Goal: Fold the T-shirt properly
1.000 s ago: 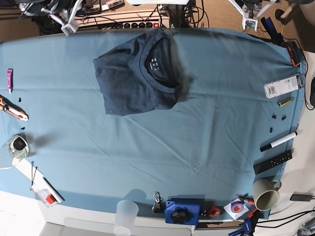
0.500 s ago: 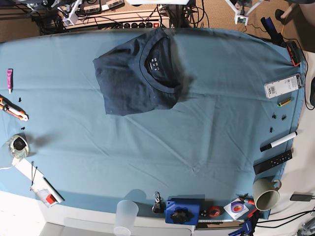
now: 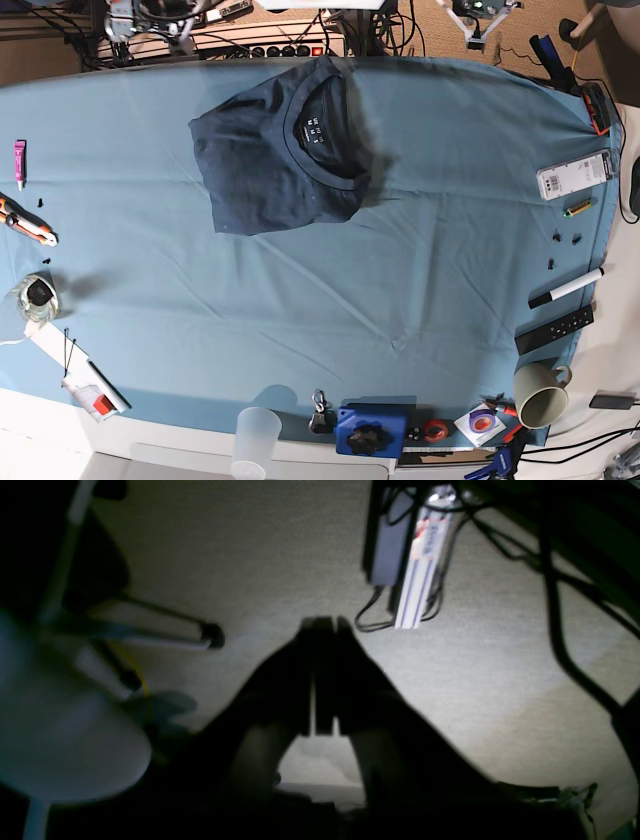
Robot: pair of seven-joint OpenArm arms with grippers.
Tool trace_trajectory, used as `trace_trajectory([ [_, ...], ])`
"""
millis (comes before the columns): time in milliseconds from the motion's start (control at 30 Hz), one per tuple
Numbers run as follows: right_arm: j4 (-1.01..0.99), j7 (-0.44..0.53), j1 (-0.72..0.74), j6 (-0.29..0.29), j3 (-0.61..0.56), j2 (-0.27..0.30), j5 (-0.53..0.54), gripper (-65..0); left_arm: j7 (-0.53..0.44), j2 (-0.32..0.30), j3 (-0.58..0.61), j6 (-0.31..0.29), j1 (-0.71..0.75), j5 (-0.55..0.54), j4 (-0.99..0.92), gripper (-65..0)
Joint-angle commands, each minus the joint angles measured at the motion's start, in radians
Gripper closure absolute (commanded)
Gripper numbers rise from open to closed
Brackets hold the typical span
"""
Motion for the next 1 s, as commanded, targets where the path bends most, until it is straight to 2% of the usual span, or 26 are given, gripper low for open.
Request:
trace_trajectory([
  [0,-0.02,0.041,0.021,0.005,-0.022,0.014,-0.017,0.0,-0.033,-0.002,0.0,-0.003,-0.005,0.0,-0.031,0.0],
  [233,-0.213,0.45,0.135,0.005,-0.209,0.011,-0.153,0.0,-0.38,-0.003,0.0,-0.002,-0.097,0.001,-0.347,0.0],
  [300,-0.251,0.549,0.151,-0.066,-0.253,0.011,-0.186,0.0,-0.487,-0.003,0.0,-0.002,-0.13,0.001,-0.439,0.0],
  [400,-0.29,0.641,0.156,-0.183,-0.305,0.009,-0.212,0.0,-0.577,-0.003,0.0,-0.003,-0.174,0.001,-0.543,0.0],
  [500,-0.322,0.67,0.156,-0.3,-0.325,-0.005,-0.223,0.0,-0.593,-0.002,0.0,-0.002,-0.2,0.001,-0.584,0.0],
  [600,-0.337,0.697,0.156,-0.366,-0.325,-0.025,-0.222,0.0,-0.611,-0.002,0.0,-0.002,-0.2,0.001,-0.575,0.0],
  [733,-0.334,0.692,0.159,-0.369,-0.325,-0.041,-0.222,0.0,-0.611,-0.002,0.0,0.001,-0.191,0.001,-0.56,0.0],
  [967,-0.334,0.683,0.163,-0.369,-0.325,-0.033,-0.222,0.0,-0.611,0.002,0.0,0.001,-0.186,0.001,-0.555,0.0],
])
